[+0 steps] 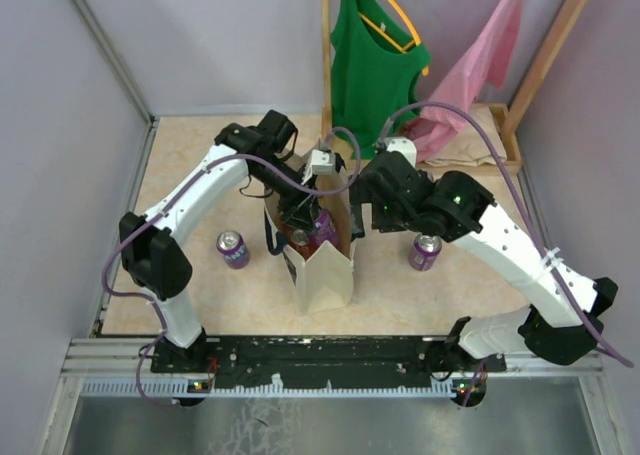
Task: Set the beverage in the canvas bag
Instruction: Place the drink in the canvas bag.
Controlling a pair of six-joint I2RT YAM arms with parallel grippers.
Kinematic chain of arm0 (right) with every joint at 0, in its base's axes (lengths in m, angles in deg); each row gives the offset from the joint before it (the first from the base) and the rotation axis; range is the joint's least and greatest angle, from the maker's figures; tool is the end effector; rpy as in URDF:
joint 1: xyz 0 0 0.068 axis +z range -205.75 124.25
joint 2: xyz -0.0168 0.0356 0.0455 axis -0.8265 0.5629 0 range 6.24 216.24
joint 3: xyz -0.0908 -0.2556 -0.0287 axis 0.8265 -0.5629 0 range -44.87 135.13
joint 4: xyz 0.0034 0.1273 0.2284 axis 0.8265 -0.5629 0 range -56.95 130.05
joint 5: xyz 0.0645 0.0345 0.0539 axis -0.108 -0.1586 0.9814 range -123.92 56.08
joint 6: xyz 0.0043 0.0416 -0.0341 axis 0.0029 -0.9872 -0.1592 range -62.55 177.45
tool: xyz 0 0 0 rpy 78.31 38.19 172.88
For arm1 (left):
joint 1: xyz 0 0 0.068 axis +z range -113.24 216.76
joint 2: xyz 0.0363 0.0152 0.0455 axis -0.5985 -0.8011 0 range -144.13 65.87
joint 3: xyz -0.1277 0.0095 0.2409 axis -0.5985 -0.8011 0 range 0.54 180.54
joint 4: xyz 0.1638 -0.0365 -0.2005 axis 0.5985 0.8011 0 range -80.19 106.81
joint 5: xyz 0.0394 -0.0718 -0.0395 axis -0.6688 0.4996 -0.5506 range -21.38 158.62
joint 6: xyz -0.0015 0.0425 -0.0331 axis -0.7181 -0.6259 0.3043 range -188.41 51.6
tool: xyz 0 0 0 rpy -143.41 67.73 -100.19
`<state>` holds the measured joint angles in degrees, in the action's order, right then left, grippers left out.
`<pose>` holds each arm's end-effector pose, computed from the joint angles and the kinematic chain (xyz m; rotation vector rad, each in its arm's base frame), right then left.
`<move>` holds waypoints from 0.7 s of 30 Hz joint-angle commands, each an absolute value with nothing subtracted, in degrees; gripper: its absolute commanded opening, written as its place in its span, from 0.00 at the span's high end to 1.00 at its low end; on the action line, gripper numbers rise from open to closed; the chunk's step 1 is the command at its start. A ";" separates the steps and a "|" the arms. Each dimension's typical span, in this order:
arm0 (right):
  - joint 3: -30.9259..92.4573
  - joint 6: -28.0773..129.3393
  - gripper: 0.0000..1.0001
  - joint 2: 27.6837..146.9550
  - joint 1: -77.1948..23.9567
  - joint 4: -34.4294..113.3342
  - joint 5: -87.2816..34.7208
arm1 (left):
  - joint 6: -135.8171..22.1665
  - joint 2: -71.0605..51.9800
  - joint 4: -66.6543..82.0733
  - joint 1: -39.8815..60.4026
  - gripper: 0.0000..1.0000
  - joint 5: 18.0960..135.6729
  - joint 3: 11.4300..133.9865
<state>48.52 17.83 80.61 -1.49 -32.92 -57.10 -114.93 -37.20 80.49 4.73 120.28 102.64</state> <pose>0.1420 0.1734 0.4180 -0.1478 2.4179 0.2363 0.2869 -0.2125 0.3353 1.7259 1.8030 -1.1442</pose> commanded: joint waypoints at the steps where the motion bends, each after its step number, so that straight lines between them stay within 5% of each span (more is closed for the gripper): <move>1: 51.92 15.75 0.01 78.23 -1.06 -32.26 -62.57 | -115.66 -37.08 76.70 3.09 1.00 121.60 101.16; 21: 54.24 15.52 0.01 78.96 -1.64 -35.00 -65.22 | -113.69 -39.16 69.47 -0.56 1.00 111.37 96.29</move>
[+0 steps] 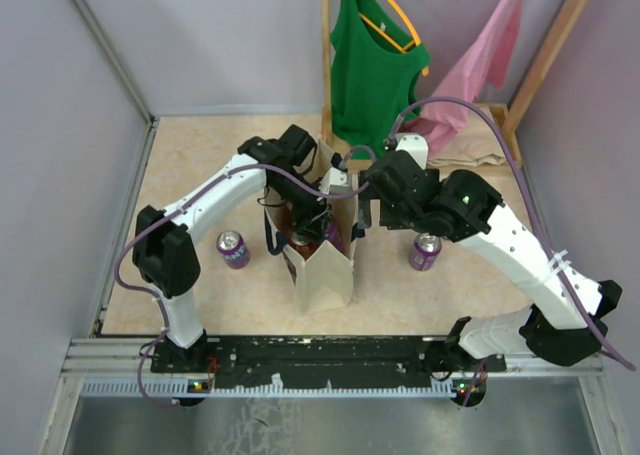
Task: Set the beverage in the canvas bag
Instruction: Place the drink in the canvas bag.
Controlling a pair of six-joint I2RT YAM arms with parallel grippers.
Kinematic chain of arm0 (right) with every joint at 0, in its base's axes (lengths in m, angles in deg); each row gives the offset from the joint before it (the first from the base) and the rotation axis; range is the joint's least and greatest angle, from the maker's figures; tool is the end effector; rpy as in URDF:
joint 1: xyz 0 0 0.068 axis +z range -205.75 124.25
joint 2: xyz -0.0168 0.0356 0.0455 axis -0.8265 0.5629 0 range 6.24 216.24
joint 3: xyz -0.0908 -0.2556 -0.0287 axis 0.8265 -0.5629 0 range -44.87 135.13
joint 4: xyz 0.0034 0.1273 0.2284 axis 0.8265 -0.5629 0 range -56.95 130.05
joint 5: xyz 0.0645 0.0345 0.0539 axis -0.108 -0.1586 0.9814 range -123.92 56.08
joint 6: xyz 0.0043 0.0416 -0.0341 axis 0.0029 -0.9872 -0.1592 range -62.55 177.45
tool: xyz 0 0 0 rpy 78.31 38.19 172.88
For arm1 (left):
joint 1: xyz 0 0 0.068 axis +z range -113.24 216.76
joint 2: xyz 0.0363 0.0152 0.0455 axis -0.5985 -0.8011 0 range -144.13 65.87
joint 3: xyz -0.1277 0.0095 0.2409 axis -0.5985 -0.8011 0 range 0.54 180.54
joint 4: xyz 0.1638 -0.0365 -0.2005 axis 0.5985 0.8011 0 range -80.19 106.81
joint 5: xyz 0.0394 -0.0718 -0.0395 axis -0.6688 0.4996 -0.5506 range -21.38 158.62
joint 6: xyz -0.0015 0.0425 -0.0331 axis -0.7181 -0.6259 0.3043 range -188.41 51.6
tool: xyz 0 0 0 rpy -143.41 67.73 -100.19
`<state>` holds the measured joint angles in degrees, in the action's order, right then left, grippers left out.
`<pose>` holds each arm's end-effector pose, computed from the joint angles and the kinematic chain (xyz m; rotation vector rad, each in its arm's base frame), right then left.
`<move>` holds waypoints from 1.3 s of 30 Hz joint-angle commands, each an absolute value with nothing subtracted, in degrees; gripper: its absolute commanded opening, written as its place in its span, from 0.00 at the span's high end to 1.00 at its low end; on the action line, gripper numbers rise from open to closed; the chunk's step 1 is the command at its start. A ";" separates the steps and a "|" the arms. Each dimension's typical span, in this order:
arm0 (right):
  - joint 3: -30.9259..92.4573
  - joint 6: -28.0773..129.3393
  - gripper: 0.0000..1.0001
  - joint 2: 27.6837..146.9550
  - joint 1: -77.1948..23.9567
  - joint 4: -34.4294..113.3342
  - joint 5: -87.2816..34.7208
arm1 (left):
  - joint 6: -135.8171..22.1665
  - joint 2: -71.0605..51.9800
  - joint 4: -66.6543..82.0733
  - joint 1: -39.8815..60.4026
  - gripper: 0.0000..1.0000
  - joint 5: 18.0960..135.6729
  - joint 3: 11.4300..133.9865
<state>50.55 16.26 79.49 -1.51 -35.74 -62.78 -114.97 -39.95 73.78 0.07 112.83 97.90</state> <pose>0.1370 0.1608 0.4296 -0.0695 2.3584 0.1646 0.2843 -0.2429 0.2960 1.8472 1.8330 -1.0164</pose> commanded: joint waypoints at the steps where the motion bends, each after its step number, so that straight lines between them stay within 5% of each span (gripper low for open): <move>1: 54.45 15.63 0.01 79.07 -1.69 -35.05 -65.23 | -112.93 -38.98 68.22 -0.66 1.00 110.53 95.73; 39: 54.81 18.76 0.01 81.65 -4.51 -31.39 -62.05 | -112.56 -31.87 63.59 -1.56 1.00 102.37 91.23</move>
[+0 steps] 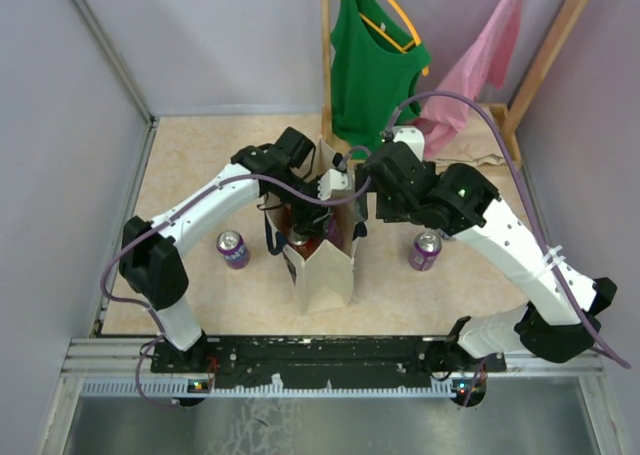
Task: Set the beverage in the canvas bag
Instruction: Place the drink in the canvas bag.
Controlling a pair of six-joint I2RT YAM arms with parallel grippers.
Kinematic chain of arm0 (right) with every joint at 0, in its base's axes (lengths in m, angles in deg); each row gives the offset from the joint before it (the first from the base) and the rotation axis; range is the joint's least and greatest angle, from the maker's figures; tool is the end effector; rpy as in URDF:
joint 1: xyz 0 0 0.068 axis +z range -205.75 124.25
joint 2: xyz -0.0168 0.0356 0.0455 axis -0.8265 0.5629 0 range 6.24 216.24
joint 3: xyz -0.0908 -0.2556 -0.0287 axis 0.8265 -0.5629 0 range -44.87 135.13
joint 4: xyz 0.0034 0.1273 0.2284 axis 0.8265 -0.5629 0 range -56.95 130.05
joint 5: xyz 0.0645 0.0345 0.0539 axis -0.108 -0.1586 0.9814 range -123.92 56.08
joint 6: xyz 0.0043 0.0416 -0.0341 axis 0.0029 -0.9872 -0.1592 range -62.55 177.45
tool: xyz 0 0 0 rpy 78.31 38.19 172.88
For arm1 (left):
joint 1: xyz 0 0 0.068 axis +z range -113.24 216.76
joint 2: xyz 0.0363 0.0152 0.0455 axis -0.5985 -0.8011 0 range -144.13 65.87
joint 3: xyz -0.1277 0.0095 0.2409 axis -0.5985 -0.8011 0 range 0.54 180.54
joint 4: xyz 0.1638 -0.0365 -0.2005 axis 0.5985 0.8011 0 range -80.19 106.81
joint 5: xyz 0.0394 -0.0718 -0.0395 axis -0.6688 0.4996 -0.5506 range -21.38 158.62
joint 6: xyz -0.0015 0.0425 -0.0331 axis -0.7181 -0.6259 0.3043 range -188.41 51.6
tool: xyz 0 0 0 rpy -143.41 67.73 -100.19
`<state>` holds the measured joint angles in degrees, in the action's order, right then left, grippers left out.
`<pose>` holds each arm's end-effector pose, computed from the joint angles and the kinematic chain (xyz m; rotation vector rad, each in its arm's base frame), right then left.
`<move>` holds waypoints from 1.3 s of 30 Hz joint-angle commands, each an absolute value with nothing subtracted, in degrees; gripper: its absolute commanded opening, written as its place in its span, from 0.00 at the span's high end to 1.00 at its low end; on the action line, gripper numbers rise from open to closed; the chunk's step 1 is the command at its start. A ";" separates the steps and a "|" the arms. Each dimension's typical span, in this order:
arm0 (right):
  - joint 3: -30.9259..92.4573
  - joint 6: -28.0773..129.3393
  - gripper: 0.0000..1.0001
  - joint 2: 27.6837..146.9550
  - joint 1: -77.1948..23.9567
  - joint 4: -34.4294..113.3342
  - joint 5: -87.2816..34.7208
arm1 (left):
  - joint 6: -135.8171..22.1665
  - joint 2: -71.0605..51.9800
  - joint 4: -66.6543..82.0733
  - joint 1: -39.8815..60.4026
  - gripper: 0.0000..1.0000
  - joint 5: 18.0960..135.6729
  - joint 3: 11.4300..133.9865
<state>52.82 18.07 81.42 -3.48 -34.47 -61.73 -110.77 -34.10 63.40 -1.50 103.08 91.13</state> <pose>0.1482 0.1644 0.4347 -0.0644 2.3479 0.1742 0.2734 -0.2414 0.3008 1.7949 1.8217 -0.7685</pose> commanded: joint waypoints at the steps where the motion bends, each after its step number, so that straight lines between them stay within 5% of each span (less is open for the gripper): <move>1: 55.07 18.91 0.01 81.65 -4.65 -31.02 -62.24 | -112.56 -31.80 63.59 -1.56 1.00 102.11 91.19; 39: 53.49 34.51 0.01 79.49 -23.73 -22.19 -50.22 | -105.83 -39.39 64.72 -1.88 1.00 98.91 96.00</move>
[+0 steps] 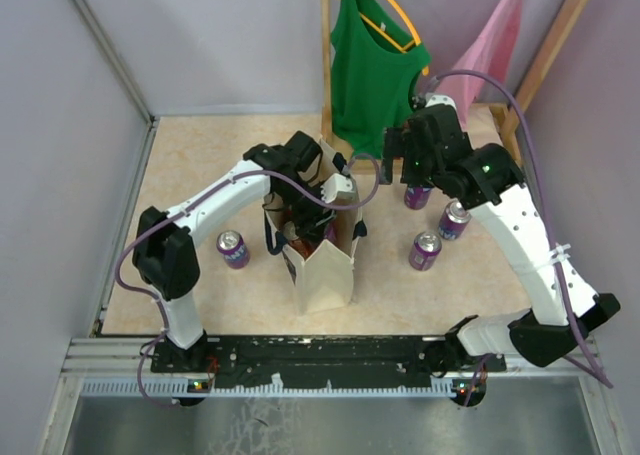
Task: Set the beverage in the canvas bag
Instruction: Place the drink in the canvas bag.
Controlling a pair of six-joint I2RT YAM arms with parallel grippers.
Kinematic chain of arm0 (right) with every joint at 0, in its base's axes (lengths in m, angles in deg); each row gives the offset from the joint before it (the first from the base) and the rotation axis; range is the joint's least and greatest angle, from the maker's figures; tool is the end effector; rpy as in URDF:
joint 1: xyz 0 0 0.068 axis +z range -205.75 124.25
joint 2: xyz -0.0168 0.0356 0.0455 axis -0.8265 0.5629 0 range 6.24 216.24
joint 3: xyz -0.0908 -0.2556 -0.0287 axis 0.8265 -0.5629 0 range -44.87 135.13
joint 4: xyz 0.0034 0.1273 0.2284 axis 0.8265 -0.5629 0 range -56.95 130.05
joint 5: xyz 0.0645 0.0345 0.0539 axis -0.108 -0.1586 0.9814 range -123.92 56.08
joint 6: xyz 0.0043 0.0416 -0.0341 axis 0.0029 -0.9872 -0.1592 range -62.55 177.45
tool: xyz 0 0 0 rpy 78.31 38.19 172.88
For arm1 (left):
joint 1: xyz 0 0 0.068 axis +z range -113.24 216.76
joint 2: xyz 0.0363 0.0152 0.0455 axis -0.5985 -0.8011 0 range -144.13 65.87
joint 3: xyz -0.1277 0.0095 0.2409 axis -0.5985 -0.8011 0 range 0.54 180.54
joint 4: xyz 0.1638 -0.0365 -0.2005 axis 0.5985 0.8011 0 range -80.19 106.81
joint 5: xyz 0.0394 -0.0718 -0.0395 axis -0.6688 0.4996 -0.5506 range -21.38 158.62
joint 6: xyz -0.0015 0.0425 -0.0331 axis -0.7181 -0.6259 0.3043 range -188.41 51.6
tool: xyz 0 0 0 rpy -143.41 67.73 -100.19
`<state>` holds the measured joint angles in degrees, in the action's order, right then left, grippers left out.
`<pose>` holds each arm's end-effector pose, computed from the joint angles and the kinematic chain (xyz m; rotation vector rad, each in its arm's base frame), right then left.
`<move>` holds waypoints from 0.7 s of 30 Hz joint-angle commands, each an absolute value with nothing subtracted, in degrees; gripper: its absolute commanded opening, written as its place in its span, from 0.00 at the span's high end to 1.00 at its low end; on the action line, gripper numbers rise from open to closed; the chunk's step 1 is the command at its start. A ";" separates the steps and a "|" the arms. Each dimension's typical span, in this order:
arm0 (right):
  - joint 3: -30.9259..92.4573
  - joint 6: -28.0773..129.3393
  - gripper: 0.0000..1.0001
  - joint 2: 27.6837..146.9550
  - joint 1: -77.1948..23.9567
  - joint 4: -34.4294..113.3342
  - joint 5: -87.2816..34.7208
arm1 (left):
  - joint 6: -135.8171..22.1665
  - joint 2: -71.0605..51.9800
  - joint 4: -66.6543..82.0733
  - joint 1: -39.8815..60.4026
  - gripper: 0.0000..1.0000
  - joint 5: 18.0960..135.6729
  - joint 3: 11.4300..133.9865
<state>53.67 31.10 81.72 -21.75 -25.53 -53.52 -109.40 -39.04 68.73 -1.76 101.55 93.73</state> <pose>0.2014 0.1215 0.4475 0.0207 2.2660 0.1623 0.2808 -0.2484 0.2796 1.8246 1.9812 -0.7849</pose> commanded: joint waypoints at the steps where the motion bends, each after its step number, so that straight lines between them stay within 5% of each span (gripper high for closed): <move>1: 53.41 34.96 0.01 79.50 -24.26 -22.13 -49.61 | -105.12 -39.54 64.17 -2.03 1.00 98.62 95.87; 21: 50.55 35.41 0.01 78.28 -26.23 -20.65 -45.78 | -101.91 -36.26 61.06 -4.02 1.00 95.94 87.01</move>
<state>50.35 35.40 80.83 -25.92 -23.76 -47.33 -102.69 -39.19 62.41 -3.99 98.10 87.96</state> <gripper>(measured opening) 0.991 0.685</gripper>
